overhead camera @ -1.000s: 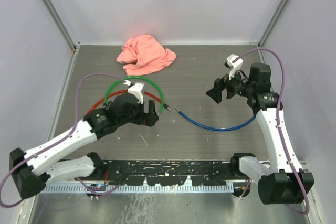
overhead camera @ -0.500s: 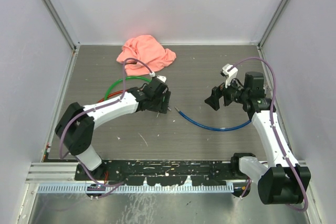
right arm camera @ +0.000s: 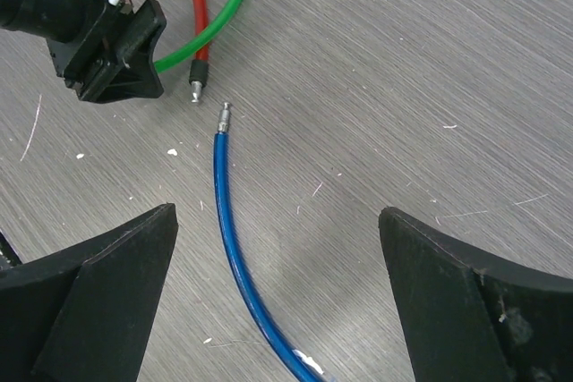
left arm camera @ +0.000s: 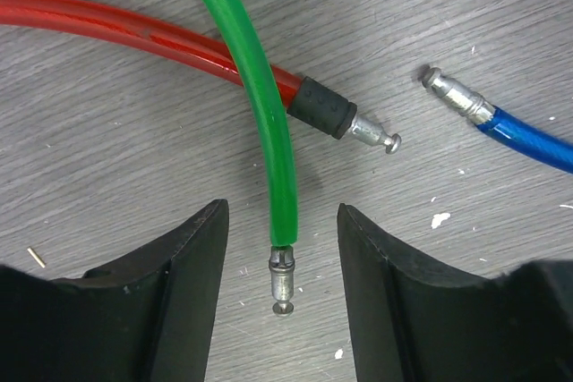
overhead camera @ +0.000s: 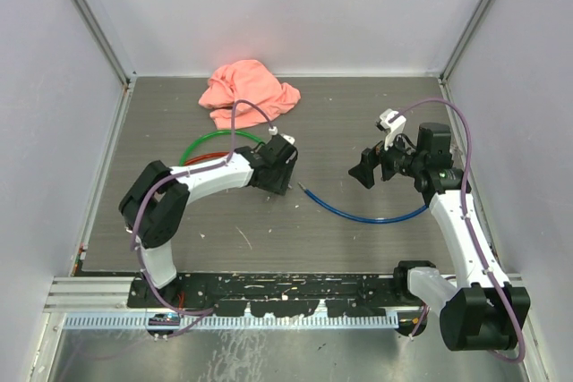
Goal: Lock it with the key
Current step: Pick up the lock from the center of the board.
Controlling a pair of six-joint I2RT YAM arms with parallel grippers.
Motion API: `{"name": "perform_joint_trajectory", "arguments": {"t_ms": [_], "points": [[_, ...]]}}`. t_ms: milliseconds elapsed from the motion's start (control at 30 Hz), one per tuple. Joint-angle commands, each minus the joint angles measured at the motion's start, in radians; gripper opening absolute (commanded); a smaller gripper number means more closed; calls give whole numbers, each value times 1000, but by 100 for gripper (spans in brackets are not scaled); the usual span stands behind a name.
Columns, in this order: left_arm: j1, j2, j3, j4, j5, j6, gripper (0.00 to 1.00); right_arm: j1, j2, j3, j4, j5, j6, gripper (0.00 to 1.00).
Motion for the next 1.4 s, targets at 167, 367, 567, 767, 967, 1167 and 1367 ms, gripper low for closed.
{"name": "perform_joint_trajectory", "arguments": {"t_ms": [167, 367, 567, 767, 967, 1167, 1367], "points": [[11, 27, 40, 14, 51, 16, 38, -5, -32, 4, 44, -36, 0, 100], [10, 5, 42, 0, 63, 23, 7, -5, -36, 3, 41, -52, 1, 100], [10, -187, 16, -45, 112, 55, 0, -5, -42, -1, 38, -153, -29, 100], [10, -412, 5, -94, 292, 117, 0, 5, -15, 64, -161, -494, -487, 100], [11, -534, 23, -93, 527, 92, 0, 52, 111, 280, -569, -611, -1140, 100], [10, -614, 20, -33, 660, 49, 0, 243, 145, 376, -413, -455, -1019, 100], [11, -618, 4, 7, 738, 4, 0, 379, 205, 423, -361, -338, -966, 90]]}}
